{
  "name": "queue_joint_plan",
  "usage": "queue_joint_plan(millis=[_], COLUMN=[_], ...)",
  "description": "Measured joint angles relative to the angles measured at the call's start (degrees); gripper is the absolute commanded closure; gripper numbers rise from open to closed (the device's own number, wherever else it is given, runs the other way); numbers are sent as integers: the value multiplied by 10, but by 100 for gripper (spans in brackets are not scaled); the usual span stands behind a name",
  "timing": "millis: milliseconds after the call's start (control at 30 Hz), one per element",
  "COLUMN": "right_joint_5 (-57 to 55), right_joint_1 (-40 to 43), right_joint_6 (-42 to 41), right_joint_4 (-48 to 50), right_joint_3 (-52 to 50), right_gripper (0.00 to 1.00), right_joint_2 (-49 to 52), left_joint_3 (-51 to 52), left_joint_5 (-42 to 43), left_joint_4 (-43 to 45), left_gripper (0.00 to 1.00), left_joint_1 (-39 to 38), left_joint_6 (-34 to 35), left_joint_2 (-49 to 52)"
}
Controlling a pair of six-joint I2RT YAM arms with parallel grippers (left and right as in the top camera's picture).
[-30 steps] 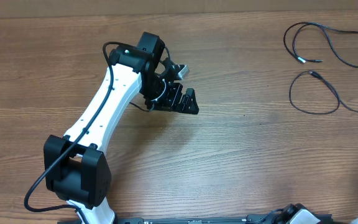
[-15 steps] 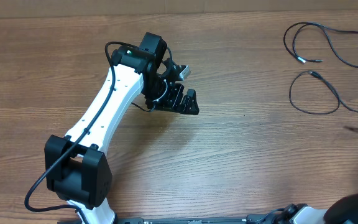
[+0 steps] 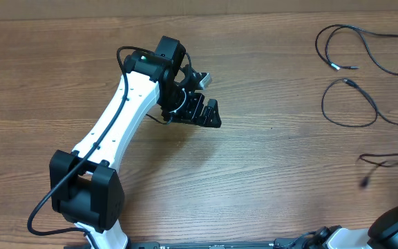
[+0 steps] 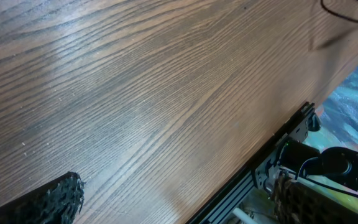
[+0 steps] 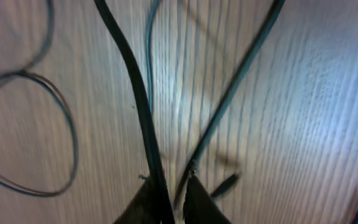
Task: Untangle cables
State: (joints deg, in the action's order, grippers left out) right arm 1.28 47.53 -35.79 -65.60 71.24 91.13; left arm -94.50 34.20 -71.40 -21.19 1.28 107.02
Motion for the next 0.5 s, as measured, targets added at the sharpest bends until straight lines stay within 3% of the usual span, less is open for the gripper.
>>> queue_joint_plan(millis=[267, 333, 433, 500], right_joint_5=[19, 22, 26, 29], right_joint_1=[-5, -5, -5, -7], right_joint_6=[-1, -3, -6, -5], right_joint_4=[76, 96, 125, 143], right_joint_3=[-103, -123, -151, -171], right_gripper=[85, 79, 48, 20], right_joint_2=[0, 0, 0, 0], left_joint_3=[0, 0, 0, 0], left_joint_5=[0, 0, 0, 0], left_joint_4=[-4, -4, -4, -4], left_gripper=[0, 0, 0, 0], left_joint_1=[0, 0, 0, 0], left_joint_6=[0, 0, 0, 0], left_joint_2=[0, 0, 0, 0])
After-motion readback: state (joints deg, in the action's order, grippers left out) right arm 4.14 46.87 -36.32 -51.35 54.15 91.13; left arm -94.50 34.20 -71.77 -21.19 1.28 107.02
